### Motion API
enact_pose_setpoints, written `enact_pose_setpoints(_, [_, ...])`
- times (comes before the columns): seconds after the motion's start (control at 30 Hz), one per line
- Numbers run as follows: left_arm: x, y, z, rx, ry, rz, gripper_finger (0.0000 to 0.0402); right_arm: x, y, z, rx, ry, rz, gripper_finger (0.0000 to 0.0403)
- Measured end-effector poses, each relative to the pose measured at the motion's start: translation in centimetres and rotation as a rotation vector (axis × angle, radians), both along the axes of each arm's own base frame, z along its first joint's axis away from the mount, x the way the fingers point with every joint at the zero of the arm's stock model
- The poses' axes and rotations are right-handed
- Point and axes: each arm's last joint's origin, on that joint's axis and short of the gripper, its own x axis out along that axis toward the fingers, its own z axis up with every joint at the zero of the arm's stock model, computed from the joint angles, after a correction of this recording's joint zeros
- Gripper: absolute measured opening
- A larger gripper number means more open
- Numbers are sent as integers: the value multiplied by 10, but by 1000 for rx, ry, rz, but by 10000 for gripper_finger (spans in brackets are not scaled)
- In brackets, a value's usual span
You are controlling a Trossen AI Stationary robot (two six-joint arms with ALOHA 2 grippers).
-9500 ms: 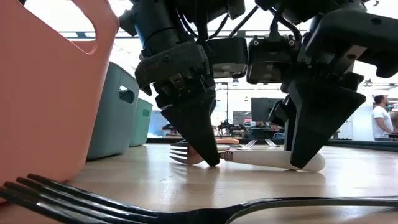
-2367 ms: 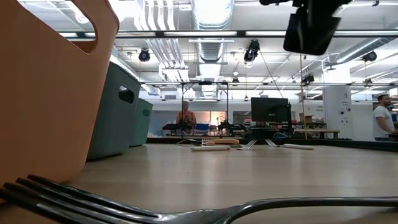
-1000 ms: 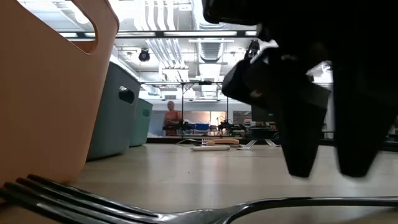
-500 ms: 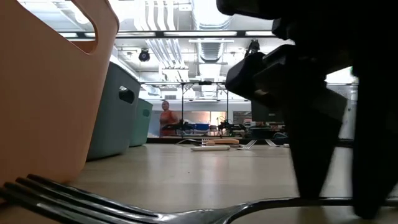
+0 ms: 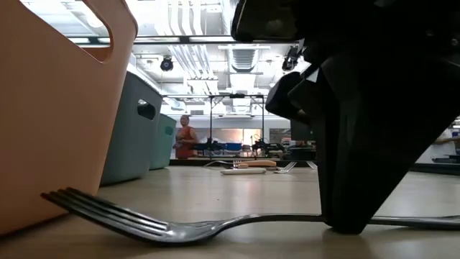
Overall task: Sort silverware by color (type)
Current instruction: Put the black fork into the blue bin
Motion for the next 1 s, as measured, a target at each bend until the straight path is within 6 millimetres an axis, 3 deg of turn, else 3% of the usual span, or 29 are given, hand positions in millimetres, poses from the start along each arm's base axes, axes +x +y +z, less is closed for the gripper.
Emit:
enact_pose_setpoints(0.17, [0,0,0,-1,-1,0,131,0,-1,-6,13,27,-10,11])
enact_pose_setpoints(0.43, [-1,-1,0,-3,-1,2,131,5,-16,28,54,-25,-46,9])
enact_pose_setpoints(0.8, [-5,-4,0,-6,-10,13,131,12,-62,34,-13,71,-211,9])
enact_pose_setpoints(1.0, [-7,-5,0,-12,-15,29,131,15,-85,27,80,150,-245,11])
